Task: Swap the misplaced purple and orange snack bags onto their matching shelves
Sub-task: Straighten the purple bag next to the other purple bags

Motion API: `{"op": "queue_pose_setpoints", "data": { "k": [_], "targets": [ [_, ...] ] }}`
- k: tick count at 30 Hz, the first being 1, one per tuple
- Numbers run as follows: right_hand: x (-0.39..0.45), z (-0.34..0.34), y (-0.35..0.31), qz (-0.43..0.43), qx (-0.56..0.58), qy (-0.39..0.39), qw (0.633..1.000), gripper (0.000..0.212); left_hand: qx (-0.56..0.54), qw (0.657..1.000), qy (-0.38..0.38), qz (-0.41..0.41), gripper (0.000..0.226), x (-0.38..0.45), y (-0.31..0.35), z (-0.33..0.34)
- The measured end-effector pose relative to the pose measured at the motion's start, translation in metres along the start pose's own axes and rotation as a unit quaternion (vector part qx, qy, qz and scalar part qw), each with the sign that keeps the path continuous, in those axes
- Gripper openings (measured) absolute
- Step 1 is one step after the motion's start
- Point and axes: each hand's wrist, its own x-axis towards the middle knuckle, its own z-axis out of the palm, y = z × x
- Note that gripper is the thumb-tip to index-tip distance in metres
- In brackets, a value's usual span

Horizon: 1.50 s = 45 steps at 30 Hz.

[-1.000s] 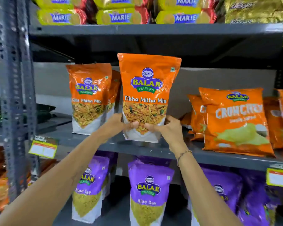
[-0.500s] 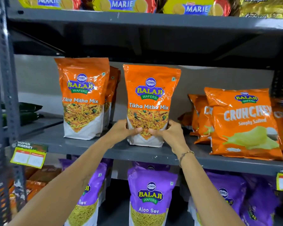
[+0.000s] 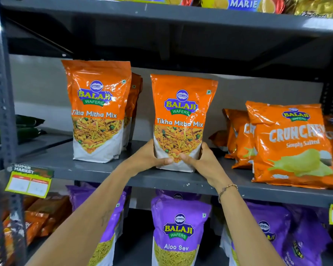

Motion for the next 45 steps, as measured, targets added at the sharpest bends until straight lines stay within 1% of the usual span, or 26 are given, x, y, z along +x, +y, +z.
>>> {"op": "queue_pose_setpoints", "data": {
  "k": [2,4,7,10,16,20,23,24,25,26,27,28,29,30,31,32,33,34,36,38,41,43,45],
  "targets": [
    [0.001,0.000,0.001,-0.008,-0.006,-0.002,1.000,0.096,0.015,1.000,0.008,-0.006,0.095,0.003,-0.005,-0.001],
    [0.002,0.000,0.003,-0.010,-0.004,-0.004,1.000,0.096,0.027,1.000,0.013,-0.005,0.102,0.004,-0.008,-0.001],
    [0.003,0.001,0.004,-0.007,-0.005,-0.005,1.000,0.091,0.030,0.999,0.016,-0.008,0.102,0.004,-0.009,0.001],
    [0.005,0.002,0.004,0.003,-0.009,-0.005,1.000,0.078,0.029,0.999,0.017,-0.015,0.101,0.005,-0.011,0.000],
    [0.004,0.002,0.003,0.015,-0.023,0.004,1.000,0.092,0.018,0.999,0.011,-0.038,0.103,0.003,-0.007,0.000],
    [0.002,0.003,0.000,0.025,-0.050,0.013,0.998,0.086,0.012,0.998,-0.004,-0.055,0.100,0.002,-0.002,-0.001],
    [0.001,0.000,-0.006,0.049,-0.060,0.008,0.997,0.085,0.050,0.995,-0.007,-0.084,0.091,-0.001,0.006,-0.001],
    [0.000,-0.001,-0.009,0.066,-0.067,0.001,0.996,0.084,0.076,0.992,0.004,-0.098,0.089,-0.005,0.010,-0.001],
    [-0.002,-0.003,-0.013,0.082,-0.079,-0.007,0.994,0.084,0.102,0.988,0.031,-0.110,0.090,-0.009,0.014,-0.001],
    [-0.005,-0.004,-0.017,0.088,-0.090,-0.007,0.992,0.084,0.117,0.984,0.076,-0.113,0.091,-0.015,0.019,0.001],
    [-0.010,-0.005,-0.022,0.078,-0.094,0.014,0.992,0.082,0.111,0.980,0.132,-0.102,0.090,-0.023,0.025,0.004],
    [-0.019,-0.007,-0.026,0.055,-0.092,0.057,0.993,0.075,0.086,0.975,0.189,-0.078,0.084,-0.031,0.031,0.009],
    [-0.031,-0.008,-0.029,0.022,-0.084,0.114,0.990,0.063,0.054,0.969,0.238,-0.039,0.073,-0.042,0.038,0.016],
    [-0.046,-0.009,-0.031,-0.012,-0.070,0.172,0.983,0.047,0.026,0.961,0.274,0.002,0.058,-0.053,0.045,0.027],
    [-0.064,-0.010,-0.032,-0.041,-0.055,0.217,0.974,0.029,0.003,0.956,0.290,0.036,0.041,-0.064,0.052,0.039],
    [-0.083,-0.011,-0.030,-0.057,-0.035,0.244,0.967,0.015,-0.014,0.956,0.287,0.055,0.026,-0.076,0.057,0.052],
    [-0.104,-0.011,-0.027,-0.061,-0.009,0.257,0.964,0.011,-0.029,0.961,0.267,0.060,0.014,-0.087,0.061,0.067],
    [-0.125,-0.012,-0.020,-0.049,0.024,0.262,0.963,0.016,-0.039,0.970,0.236,0.053,0.010,-0.098,0.064,0.083],
    [-0.168,-0.015,-0.001,-0.010,0.071,0.266,0.961,0.018,-0.047,0.985,0.161,0.030,0.012,-0.116,0.062,0.116],
    [-0.209,-0.023,0.026,0.035,0.074,0.270,0.959,0.016,-0.043,0.994,0.096,0.008,0.013,-0.129,0.053,0.151],
    [-0.263,-0.047,0.075,0.123,0.073,0.275,0.951,0.015,-0.037,0.999,0.004,-0.029,0.021,-0.143,0.035,0.206],
    [-0.291,-0.072,0.110,0.175,0.070,0.255,0.948,0.019,-0.046,0.996,-0.036,-0.062,0.024,-0.150,0.020,0.247],
    [-0.311,-0.103,0.144,0.231,0.064,0.238,0.941,0.023,-0.044,0.993,-0.056,-0.099,0.024,-0.153,0.006,0.290]
  ]
}}
